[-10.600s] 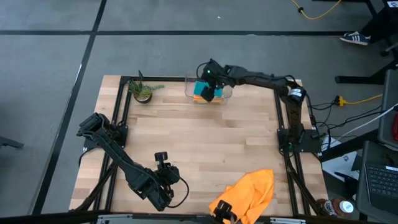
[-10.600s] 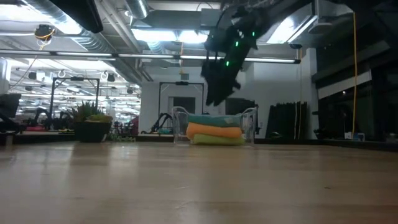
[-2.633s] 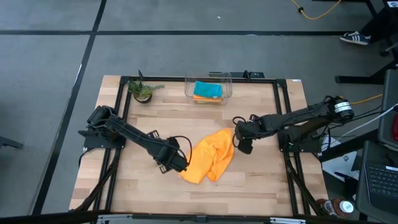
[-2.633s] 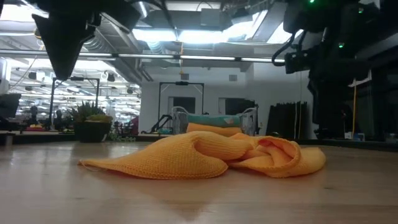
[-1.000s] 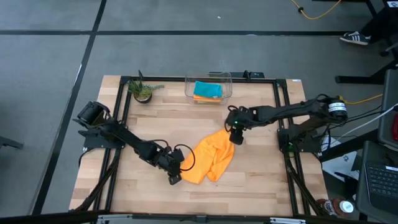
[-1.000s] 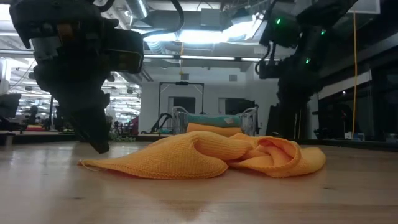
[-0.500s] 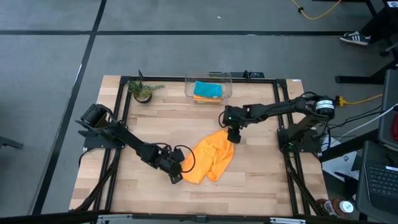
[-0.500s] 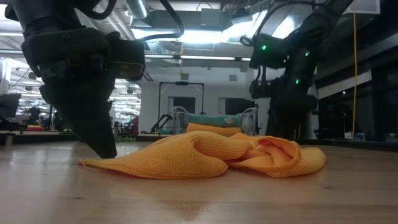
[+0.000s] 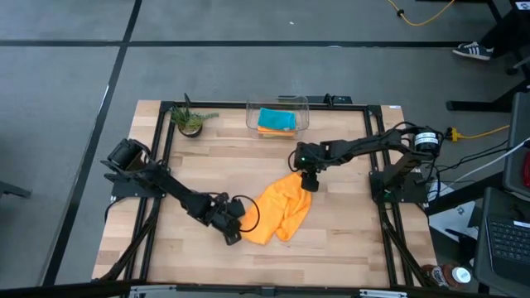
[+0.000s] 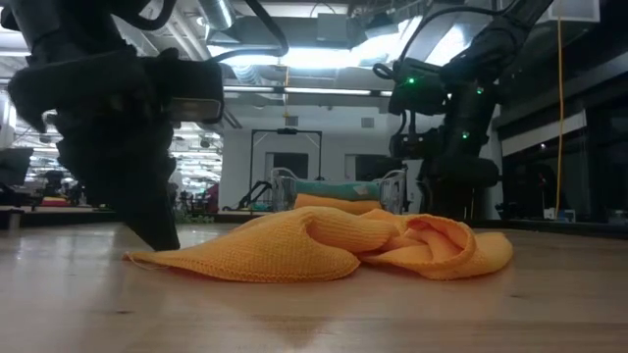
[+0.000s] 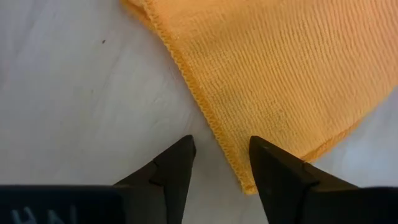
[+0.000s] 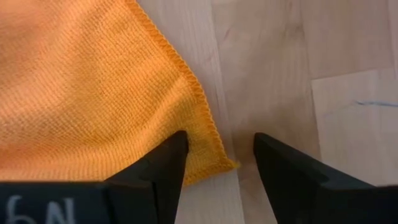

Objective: Fold microfiber towels
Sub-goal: Fold the orange microfiber cloth

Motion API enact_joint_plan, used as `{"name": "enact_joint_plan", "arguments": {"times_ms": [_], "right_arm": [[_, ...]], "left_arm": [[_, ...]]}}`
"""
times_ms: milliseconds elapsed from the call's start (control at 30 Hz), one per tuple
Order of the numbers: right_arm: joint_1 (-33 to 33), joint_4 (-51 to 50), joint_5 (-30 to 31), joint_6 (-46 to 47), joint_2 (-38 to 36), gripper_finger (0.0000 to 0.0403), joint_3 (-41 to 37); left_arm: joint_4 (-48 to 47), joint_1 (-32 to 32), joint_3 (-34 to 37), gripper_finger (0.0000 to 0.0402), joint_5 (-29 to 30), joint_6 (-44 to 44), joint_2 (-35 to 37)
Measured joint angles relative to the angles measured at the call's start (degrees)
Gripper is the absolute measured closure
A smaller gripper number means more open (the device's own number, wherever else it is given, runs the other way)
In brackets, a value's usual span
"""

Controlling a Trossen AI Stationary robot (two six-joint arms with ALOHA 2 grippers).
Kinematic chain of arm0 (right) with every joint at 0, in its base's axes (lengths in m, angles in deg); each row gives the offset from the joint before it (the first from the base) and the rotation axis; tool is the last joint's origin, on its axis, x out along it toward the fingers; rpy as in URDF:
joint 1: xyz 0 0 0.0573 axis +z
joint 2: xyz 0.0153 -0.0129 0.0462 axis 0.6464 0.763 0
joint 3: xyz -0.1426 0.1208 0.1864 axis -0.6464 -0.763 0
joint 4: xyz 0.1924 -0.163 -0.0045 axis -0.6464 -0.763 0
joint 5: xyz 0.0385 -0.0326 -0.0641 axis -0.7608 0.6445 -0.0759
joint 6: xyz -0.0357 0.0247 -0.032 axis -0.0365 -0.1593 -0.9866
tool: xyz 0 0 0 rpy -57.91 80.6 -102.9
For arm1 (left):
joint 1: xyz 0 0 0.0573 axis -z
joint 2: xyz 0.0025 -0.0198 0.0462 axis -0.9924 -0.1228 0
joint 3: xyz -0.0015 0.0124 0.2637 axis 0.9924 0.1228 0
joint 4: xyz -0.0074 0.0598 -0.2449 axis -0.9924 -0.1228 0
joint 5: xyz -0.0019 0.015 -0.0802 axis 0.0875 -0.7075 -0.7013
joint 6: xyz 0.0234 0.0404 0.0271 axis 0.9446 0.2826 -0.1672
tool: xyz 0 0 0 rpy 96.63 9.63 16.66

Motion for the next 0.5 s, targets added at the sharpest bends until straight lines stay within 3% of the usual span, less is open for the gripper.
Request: {"name": "enact_joint_plan", "arguments": {"times_ms": [233,500], "right_arm": [[0.0,0.6,0.4,1.1,-0.2,0.0208,-0.1],[-0.1,2.6,1.3,2.5,-0.2,0.0208,-0.1]], "left_arm": [[2.2,2.0,0.5,0.0259,4.0,8.8,-0.3],[3.7,2.6,0.2,0.0261,4.8,15.4,-1.8]]}}
